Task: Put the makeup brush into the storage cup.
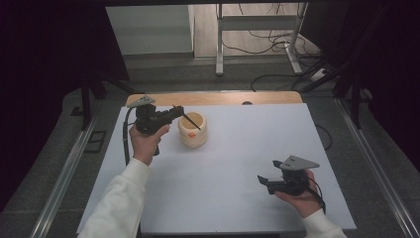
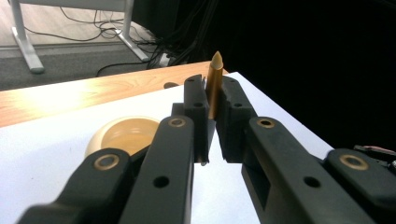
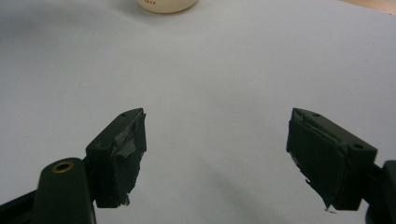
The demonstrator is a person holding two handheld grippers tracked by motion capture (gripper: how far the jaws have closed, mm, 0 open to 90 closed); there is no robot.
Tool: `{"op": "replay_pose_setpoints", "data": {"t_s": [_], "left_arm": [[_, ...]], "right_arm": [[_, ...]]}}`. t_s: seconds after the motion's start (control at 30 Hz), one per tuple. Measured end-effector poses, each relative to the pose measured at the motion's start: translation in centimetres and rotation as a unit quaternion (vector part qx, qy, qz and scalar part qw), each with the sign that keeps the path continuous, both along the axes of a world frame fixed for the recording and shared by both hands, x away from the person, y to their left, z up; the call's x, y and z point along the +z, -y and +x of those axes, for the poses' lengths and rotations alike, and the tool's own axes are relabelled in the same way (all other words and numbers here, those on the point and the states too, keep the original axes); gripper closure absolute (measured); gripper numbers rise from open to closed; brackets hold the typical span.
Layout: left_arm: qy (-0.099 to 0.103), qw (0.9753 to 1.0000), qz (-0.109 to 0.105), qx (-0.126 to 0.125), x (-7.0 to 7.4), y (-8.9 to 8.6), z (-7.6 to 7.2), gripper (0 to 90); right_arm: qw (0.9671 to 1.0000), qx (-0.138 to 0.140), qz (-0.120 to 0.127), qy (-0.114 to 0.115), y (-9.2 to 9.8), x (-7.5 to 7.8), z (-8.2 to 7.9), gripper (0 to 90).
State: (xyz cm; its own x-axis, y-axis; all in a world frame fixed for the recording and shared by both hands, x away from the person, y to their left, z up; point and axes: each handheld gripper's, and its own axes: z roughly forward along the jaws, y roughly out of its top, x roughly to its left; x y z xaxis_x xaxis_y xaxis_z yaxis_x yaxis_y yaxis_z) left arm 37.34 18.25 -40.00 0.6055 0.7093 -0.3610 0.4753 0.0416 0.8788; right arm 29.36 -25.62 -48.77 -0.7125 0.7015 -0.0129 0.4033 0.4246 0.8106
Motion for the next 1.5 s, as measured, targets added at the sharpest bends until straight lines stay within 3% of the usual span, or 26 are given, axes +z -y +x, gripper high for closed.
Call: {"op": "replay_pose_setpoints", "data": {"t_s": [0.5, 0.9, 1.5], "left_arm": [[-0.003, 0.9997, 0.006, 0.022, 0.4, -1.0, 1.0, 83.9], [-0.016, 0.999, 0.013, 0.039, -0.4, -1.5, 2.1, 83.9], [-0.037, 0.998, 0.034, 0.037, -1.9, 0.0, 3.6, 83.7]], "right_arm": [[1.0, 0.001, -0.001, -0.001, -0.1, 0.0, 0.0, 19.6], [1.0, 0.001, -0.002, -0.002, -0.1, -0.1, 0.0, 19.6], [1.0, 0.003, -0.005, -0.004, -0.2, -0.2, 0.1, 19.6]]}}
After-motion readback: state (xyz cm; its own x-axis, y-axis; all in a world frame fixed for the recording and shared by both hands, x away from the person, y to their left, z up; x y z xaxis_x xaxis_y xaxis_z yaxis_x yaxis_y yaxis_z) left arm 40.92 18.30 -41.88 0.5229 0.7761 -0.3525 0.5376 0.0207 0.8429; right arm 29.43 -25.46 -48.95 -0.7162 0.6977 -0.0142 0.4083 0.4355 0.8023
